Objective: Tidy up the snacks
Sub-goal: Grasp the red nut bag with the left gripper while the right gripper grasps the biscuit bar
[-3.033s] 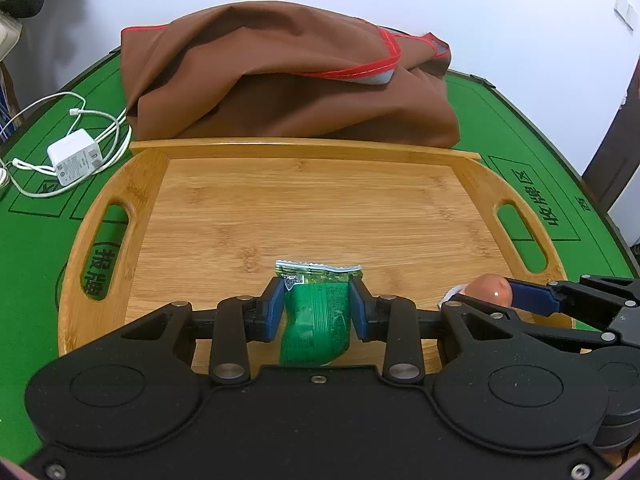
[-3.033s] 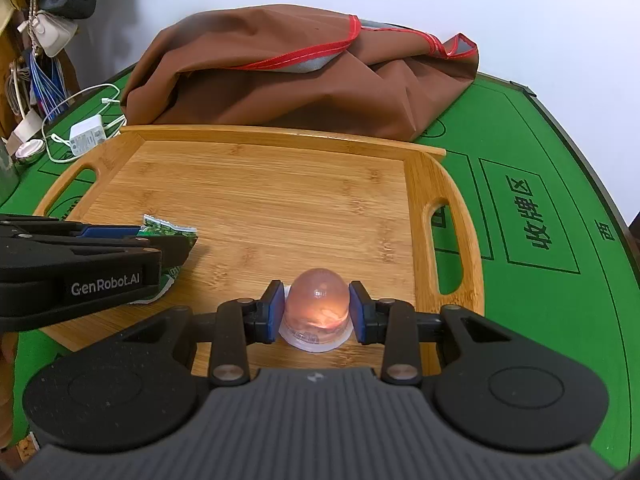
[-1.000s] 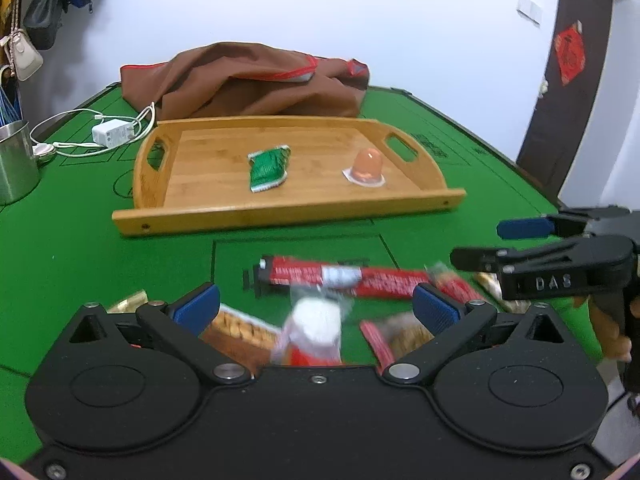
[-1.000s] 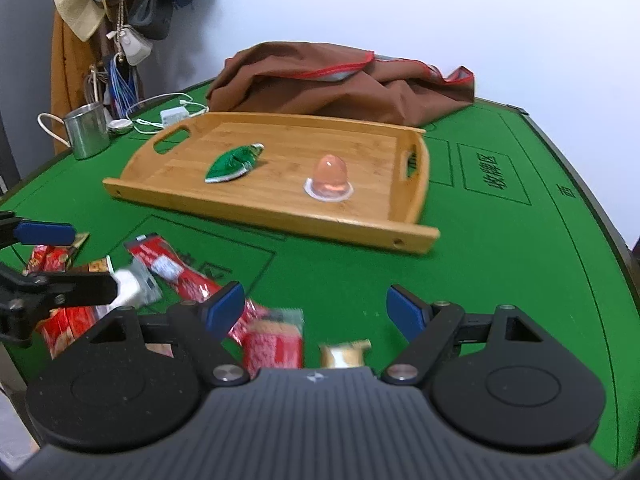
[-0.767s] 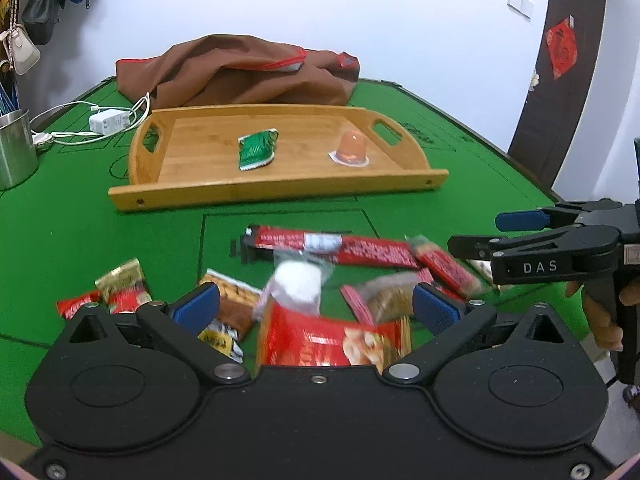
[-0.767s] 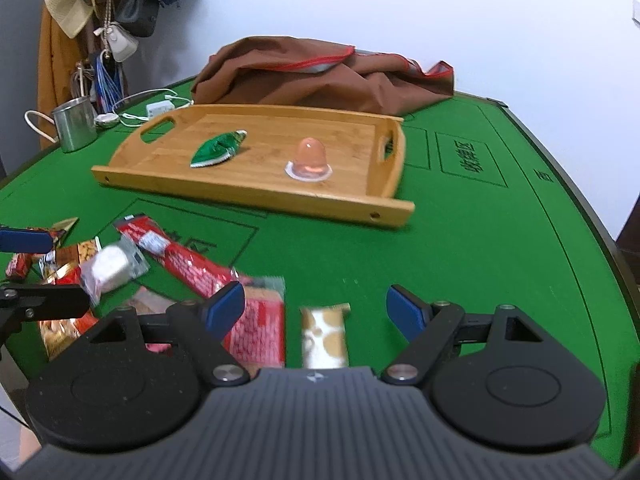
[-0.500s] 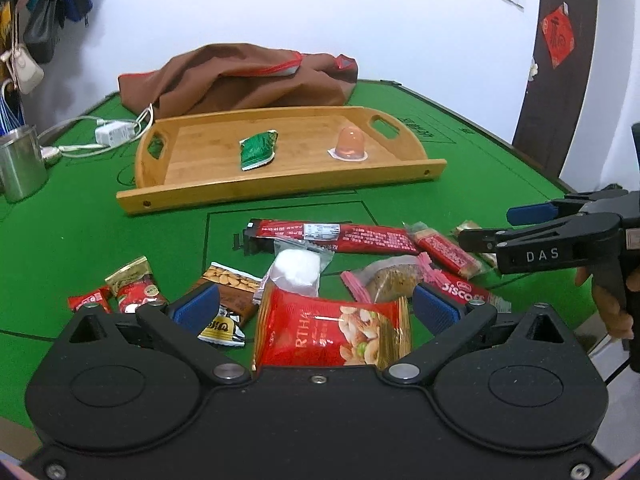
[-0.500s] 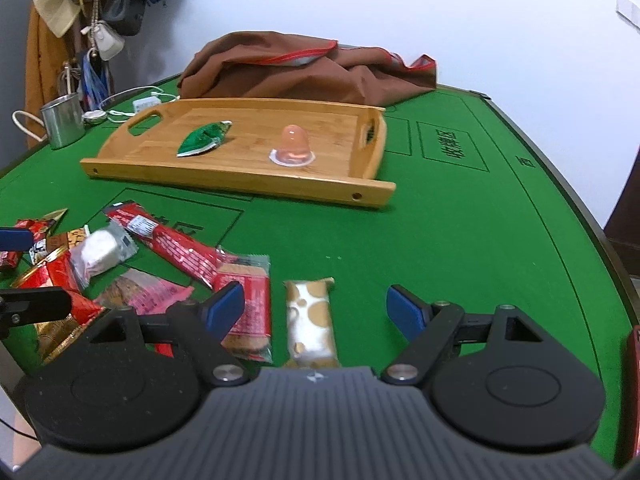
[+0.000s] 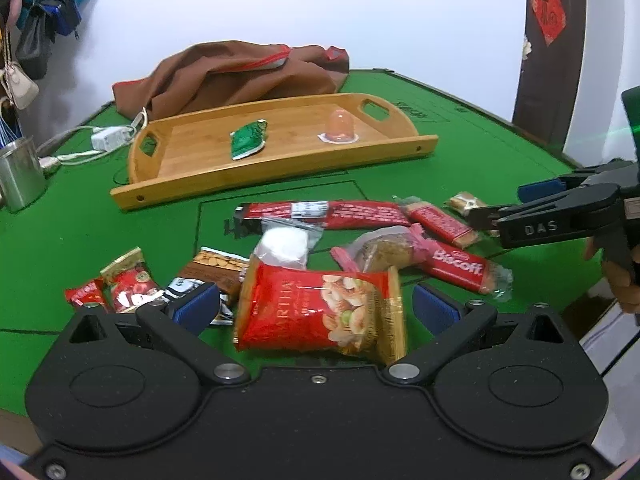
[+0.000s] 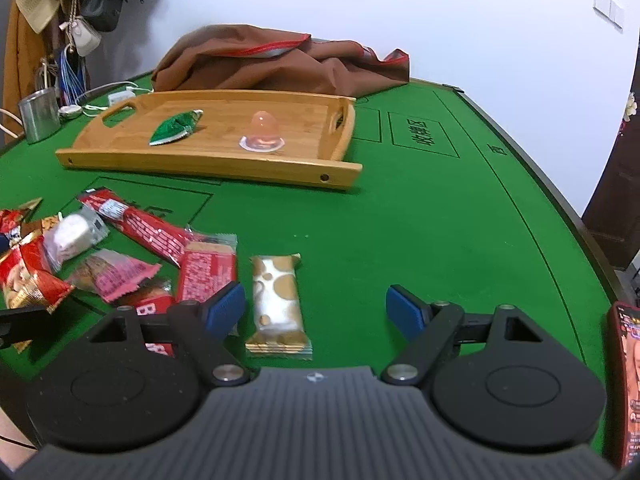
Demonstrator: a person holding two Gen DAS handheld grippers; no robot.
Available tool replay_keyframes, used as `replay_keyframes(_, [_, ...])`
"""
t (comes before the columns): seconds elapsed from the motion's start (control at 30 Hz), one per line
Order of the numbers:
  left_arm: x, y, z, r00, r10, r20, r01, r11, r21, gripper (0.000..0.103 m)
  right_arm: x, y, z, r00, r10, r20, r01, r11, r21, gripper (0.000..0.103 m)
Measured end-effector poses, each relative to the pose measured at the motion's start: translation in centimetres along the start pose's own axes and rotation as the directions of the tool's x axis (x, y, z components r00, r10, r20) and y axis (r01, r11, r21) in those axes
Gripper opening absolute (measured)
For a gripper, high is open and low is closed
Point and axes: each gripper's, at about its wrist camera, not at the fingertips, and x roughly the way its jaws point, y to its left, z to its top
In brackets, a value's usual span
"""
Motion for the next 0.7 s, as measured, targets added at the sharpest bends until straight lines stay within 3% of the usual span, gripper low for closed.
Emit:
replay_keyframes(0.23, [0.1, 0.3, -0.1, 1.000, -0.003, -0.011, 0.002, 1.000, -0.021, 0.102, 0.0, -0.1, -0.3, 1.000, 0.019, -0.009, -0.019, 1.000, 0.012, 0.079])
replay_keyframes(0.5, [0.3, 0.2, -0.2, 0.999, -0.024, -0.036, 0.022, 0.999, -0.040, 0.086, 0.1, 0.7, -0.1, 0.999, 0.046, -0.002, -0.046, 0.999, 0.002, 0.064])
replay_keyframes(0.6, [0.7, 0.3, -0.4, 0.998, -0.039, -0.058, 0.036, 0.998, -0.054, 0.076, 0.2, 0.9, 0.0, 0.999, 0.040, 0.004, -0.040, 0.999, 0.010, 0.052])
replay_keyframes(0.7, [0.5, 0.3, -0.4, 0.997, -0.053, -0.053, 0.050, 0.997, -0.056, 0.070, 0.2, 1.1, 0.2, 1.000, 0.025, 0.005, -0.025, 0.999, 0.025, 0.031])
